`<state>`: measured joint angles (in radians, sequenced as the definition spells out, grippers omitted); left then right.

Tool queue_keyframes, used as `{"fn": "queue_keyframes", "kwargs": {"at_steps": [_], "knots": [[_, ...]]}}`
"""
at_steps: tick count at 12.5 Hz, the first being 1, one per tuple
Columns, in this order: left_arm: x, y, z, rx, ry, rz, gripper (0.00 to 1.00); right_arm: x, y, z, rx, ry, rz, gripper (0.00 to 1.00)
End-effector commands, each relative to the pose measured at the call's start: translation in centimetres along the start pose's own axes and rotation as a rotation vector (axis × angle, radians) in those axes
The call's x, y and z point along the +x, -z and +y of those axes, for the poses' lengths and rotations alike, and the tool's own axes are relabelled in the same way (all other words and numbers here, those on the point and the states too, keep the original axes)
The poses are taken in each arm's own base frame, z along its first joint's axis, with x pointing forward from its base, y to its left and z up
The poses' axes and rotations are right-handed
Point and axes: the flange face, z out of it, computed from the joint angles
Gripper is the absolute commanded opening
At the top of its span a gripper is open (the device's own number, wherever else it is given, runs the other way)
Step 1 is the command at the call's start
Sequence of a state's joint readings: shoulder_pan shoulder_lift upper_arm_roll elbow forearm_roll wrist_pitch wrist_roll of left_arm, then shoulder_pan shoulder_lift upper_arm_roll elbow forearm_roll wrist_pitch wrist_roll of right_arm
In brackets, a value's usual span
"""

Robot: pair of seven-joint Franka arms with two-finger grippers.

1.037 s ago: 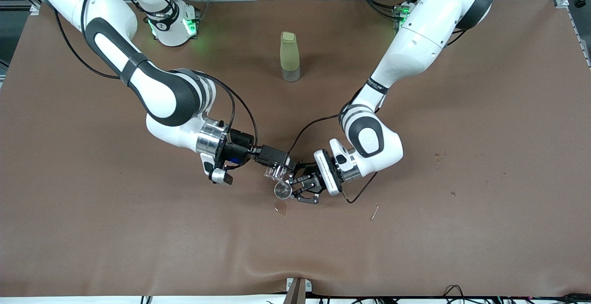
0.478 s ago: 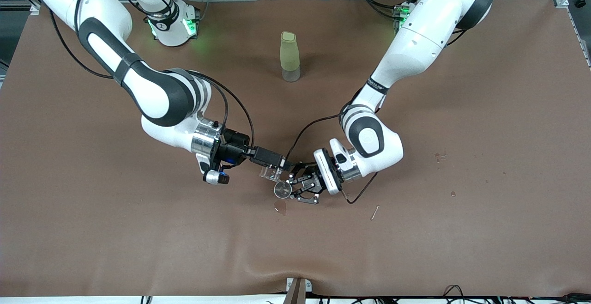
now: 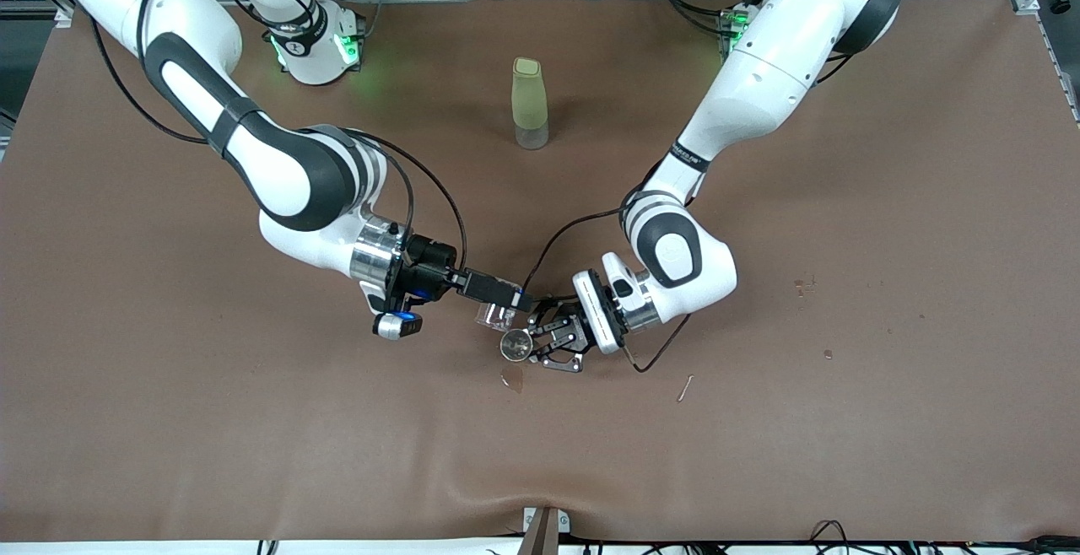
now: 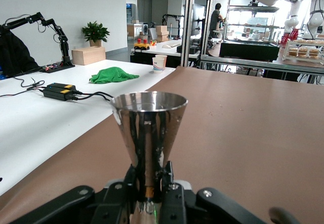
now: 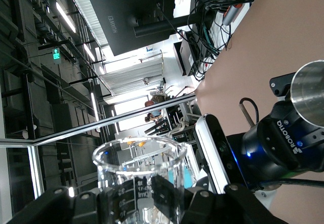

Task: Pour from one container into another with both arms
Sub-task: 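Tip the jigger upright and draw both grippers apart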

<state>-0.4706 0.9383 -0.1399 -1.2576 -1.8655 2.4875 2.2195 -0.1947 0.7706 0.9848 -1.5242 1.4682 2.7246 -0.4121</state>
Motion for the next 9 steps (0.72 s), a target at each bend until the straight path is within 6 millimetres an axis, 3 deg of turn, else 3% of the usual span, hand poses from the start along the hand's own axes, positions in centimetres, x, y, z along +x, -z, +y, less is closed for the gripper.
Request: {"fn": "queue_keyframes", "kwargs": {"at_steps": [1, 5, 7, 9], "knots": [[0.6, 0.0, -0.3, 0.027, -0.016, 0.018, 0.00, -0.6, 0.4, -0.5, 0.016, -0.048, -0.005, 0.00], [0.9, 1.3, -1.6, 0.046, -0.009, 0.024, 0.00, -0.8, 0.2, -0.5, 0.024, -0.046, -0.004, 0.00], [1.1, 1.4, -1.7, 0.048, -0.006, 0.030, 0.00, -0.2, 0.5, -0.6, 0.005, 0.120, -0.002, 0.00], [1.9, 3.9, -4.6, 0.065, -0.008, 0.063, 0.00, 1.4, 1.5, 0.1, -0.037, 0.366, 0.004, 0.00]]}}
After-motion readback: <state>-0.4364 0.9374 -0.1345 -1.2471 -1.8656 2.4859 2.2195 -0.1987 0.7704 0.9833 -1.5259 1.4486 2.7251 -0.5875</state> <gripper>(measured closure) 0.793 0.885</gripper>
